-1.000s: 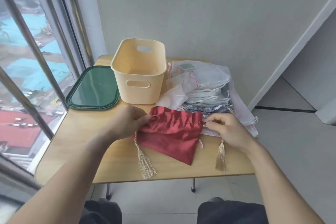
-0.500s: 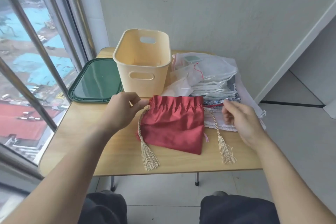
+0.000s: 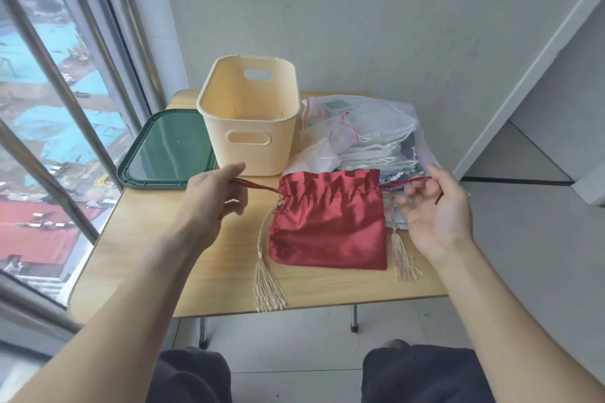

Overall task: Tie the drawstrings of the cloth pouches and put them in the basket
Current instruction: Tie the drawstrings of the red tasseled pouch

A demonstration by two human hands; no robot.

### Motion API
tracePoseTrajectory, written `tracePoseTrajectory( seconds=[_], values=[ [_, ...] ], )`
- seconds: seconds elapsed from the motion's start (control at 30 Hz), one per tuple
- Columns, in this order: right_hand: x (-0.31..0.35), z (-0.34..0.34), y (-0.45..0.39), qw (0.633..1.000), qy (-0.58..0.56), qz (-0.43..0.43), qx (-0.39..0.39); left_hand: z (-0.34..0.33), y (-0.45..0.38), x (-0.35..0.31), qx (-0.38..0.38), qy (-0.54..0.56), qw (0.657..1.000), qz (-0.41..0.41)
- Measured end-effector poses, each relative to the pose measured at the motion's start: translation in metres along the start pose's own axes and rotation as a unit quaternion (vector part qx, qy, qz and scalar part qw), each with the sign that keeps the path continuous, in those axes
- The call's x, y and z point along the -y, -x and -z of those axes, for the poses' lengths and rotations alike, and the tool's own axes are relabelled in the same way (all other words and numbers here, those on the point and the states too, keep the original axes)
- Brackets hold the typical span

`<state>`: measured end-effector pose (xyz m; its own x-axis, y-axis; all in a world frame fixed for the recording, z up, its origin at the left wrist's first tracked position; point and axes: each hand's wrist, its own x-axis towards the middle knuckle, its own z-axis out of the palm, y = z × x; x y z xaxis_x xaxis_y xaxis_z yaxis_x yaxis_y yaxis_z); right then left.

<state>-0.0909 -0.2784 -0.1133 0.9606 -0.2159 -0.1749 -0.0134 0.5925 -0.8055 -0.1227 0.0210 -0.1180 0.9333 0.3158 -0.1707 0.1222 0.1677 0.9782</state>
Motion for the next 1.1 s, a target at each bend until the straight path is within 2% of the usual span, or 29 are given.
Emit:
tracePoseTrajectory(
  seconds=[0.07,0.17,0.27,0.37,0.5,0.63,0.7,0.8,0.87,0.93,1.03,1.1],
  values=[
    [-0.002,0.0,0.001,1.0,-0.001,-0.006,-0.001,-0.005,0.002,-0.004,0.014,0.148,0.988,0.044],
    [-0.005,-0.002,0.005,0.998,-0.047,-0.044,0.015,-0.011,0.007,-0.009,0.07,0.31,0.947,0.048],
    [-0.005,-0.004,0.006,0.991,-0.108,-0.076,0.002,-0.015,0.009,-0.014,0.077,0.401,0.912,0.041],
    [-0.006,-0.006,0.009,0.984,-0.145,-0.099,-0.035,-0.017,0.009,-0.011,0.068,0.404,0.909,0.069],
    [-0.006,-0.005,0.008,0.977,-0.178,-0.105,-0.055,-0.015,0.006,-0.002,0.104,0.363,0.919,0.114],
    [0.0,0.0,0.004,0.974,-0.19,-0.124,-0.018,-0.014,0.006,0.001,0.108,0.279,0.948,0.112],
    [0.003,0.003,-0.001,0.981,-0.137,-0.136,0.001,-0.013,0.006,0.003,0.09,0.188,0.974,0.094],
    [0.009,0.005,-0.008,0.991,0.038,-0.13,0.02,-0.012,0.008,0.006,0.071,-0.012,0.997,0.027],
    [0.013,0.01,-0.011,0.981,0.162,-0.098,0.037,-0.009,0.009,0.007,0.07,-0.132,0.988,-0.028],
    [0.02,0.018,-0.014,0.968,0.235,-0.077,0.049,-0.005,0.008,0.007,0.063,-0.192,0.978,-0.058],
    [0.031,0.031,-0.018,0.956,0.26,-0.122,0.063,0.008,0.002,0.006,0.015,-0.302,0.948,-0.102],
    [0.035,0.035,-0.018,0.945,0.29,-0.136,0.065,0.009,0.001,0.005,-0.003,-0.336,0.935,-0.117]
  ],
)
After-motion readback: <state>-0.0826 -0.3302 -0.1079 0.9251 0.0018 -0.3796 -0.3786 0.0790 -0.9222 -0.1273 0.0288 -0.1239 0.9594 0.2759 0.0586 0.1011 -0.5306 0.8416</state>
